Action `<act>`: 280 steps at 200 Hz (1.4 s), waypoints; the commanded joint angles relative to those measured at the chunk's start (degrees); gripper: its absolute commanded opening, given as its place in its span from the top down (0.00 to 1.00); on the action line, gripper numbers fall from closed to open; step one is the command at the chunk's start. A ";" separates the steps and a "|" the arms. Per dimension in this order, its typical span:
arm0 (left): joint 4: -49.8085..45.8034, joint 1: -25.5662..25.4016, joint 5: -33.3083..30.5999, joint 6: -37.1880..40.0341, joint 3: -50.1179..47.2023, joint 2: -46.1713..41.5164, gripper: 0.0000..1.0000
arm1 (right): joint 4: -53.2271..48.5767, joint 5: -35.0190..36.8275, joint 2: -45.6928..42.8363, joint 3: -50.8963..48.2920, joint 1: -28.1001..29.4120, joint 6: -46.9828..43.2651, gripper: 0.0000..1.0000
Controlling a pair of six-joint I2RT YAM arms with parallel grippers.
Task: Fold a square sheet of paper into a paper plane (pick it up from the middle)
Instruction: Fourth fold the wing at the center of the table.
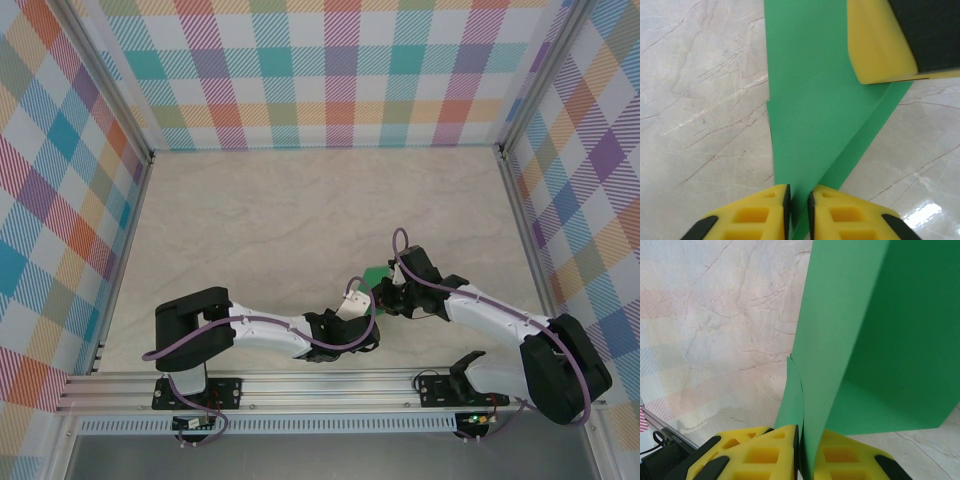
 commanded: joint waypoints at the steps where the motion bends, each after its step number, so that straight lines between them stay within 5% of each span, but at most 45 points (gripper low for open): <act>1: -0.48 -0.65 -0.55 -0.07 0.98 -0.89 0.86 | 0.08 -1.05 0.49 1.97 -0.41 -0.39 0.86; 43: 3.37 1.43 5.12 -0.74 -1.78 -2.30 0.97 | -2.72 -0.44 -0.97 3.17 -0.40 -1.80 0.79; 143: 19.31 9.79 26.61 -1.57 -11.22 -5.72 1.00 | -12.15 5.51 -9.33 3.73 -1.60 -4.30 0.70; 223: 27.68 16.18 39.79 -3.33 -15.64 -6.53 1.00 | -3.30 -3.73 -7.60 1.67 -1.55 -5.94 0.79; 280: 28.27 18.15 43.47 -2.88 -15.66 -5.89 1.00 | 5.95 -9.64 0.71 1.69 -1.55 -3.92 0.87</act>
